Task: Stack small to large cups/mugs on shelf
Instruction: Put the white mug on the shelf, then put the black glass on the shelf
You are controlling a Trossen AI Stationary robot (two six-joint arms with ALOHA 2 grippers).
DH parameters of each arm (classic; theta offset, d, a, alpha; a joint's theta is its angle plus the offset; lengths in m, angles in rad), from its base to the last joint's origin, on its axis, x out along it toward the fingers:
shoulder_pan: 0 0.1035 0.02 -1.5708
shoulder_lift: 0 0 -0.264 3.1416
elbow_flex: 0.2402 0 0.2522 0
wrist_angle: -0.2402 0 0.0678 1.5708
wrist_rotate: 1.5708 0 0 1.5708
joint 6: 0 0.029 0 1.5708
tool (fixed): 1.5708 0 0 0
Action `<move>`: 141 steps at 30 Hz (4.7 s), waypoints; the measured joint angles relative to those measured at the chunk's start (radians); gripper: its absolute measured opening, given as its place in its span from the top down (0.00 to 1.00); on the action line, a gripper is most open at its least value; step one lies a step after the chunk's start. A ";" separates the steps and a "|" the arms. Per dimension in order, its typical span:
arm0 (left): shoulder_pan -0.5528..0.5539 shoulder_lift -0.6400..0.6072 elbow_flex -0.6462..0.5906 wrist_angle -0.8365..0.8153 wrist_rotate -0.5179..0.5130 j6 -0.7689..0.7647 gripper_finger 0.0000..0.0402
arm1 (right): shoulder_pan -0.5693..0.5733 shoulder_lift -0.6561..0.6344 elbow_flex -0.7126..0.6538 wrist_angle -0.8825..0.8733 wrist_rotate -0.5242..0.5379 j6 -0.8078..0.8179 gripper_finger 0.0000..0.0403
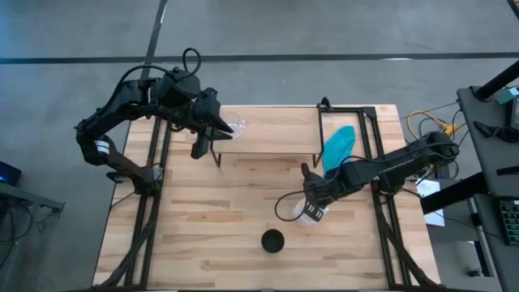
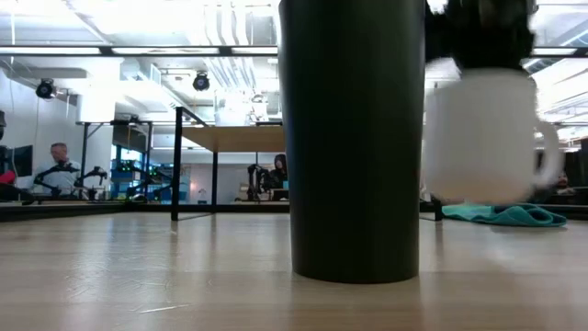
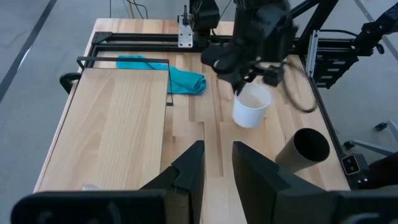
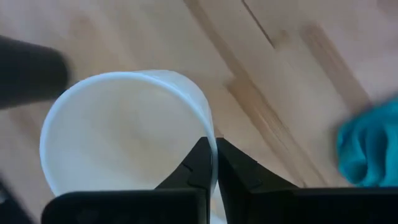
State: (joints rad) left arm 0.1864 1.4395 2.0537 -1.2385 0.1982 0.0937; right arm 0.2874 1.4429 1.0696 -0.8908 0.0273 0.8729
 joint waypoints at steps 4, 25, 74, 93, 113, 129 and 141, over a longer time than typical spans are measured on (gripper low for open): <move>0.000 0.000 0.000 0.000 0.000 0.000 0.83 | 0.000 0.000 0.140 0.001 0.005 -0.171 0.98; 0.000 0.041 0.000 0.001 0.000 -0.002 0.83 | -0.256 0.000 0.654 -0.176 0.277 -0.486 0.98; 0.001 0.116 0.000 0.086 -0.193 0.341 0.83 | -0.650 0.611 1.277 -0.547 -0.036 -0.807 0.98; 0.002 0.089 0.000 0.086 -0.197 0.339 0.83 | -0.657 0.641 1.284 -0.486 -0.031 -0.803 0.98; 0.002 0.089 0.000 0.086 -0.196 0.336 0.83 | -0.657 0.653 1.284 -0.487 -0.030 -0.795 0.90; 0.002 0.089 0.000 0.077 -0.193 0.334 0.83 | -0.657 0.653 1.283 -0.488 -0.030 -0.794 0.90; 0.001 0.082 0.000 0.078 -0.194 0.332 0.83 | -0.621 0.537 1.285 -0.492 -0.028 -0.762 0.90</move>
State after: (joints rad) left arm 0.1875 1.5211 2.0537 -1.1606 0.0044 0.4254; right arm -0.3334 1.9803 2.3543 -1.3831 -0.0006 0.1108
